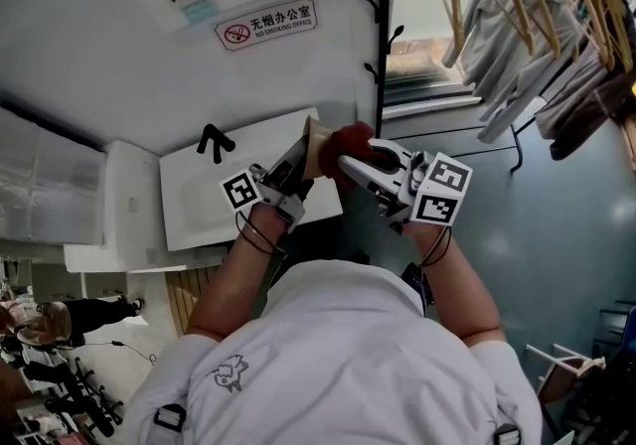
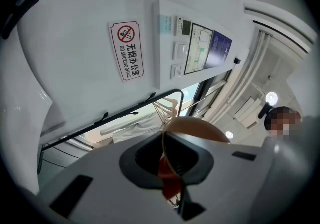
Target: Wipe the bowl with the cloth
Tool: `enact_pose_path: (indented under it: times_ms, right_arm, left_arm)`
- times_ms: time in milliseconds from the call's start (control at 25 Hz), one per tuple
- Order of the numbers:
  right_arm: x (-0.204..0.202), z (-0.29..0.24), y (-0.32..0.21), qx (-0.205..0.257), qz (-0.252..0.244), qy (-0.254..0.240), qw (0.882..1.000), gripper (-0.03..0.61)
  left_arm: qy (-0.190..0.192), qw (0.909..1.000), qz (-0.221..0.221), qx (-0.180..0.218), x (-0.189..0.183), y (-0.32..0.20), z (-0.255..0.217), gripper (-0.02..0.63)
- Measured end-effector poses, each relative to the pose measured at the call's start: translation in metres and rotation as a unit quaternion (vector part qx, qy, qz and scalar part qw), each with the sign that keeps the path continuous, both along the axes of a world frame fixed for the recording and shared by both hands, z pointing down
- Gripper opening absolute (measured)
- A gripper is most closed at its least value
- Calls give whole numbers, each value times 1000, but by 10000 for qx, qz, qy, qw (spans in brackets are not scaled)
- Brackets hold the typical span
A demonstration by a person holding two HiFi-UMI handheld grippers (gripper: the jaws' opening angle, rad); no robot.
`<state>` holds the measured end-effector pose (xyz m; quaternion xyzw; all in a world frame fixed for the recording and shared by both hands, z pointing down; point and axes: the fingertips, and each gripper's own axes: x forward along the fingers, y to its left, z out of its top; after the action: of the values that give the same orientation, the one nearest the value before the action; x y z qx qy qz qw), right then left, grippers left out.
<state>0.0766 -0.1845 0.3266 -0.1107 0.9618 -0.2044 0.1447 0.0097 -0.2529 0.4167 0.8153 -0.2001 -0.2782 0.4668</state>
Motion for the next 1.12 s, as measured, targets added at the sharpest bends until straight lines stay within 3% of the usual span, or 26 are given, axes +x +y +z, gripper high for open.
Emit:
enact_pose_path:
  times_ms: [240,640,800,1000,1120]
  right_arm:
    - [5,7,-22,-258,134,-105,9995,80]
    - [-10,40,-45,-755,78,-67,9971,78]
    - [-14,56,-52,-975,125,-62,9951,78]
    - [-24,68,-51,-1261,31,-349,9914,78]
    - [-43,87,-38,-1438,-197,-278,9890,78]
  left_arm:
    - [-43,9996,265,-70,8,14,4,23]
    - [-184,9980,535,282,-8,26,0,23]
    - [-127,9977,538,396,-10,24,-5,23]
    - [196,9978,588,245,-11,21,-12,26]
    - [333,9985,395,197,-16,15,-17,26]
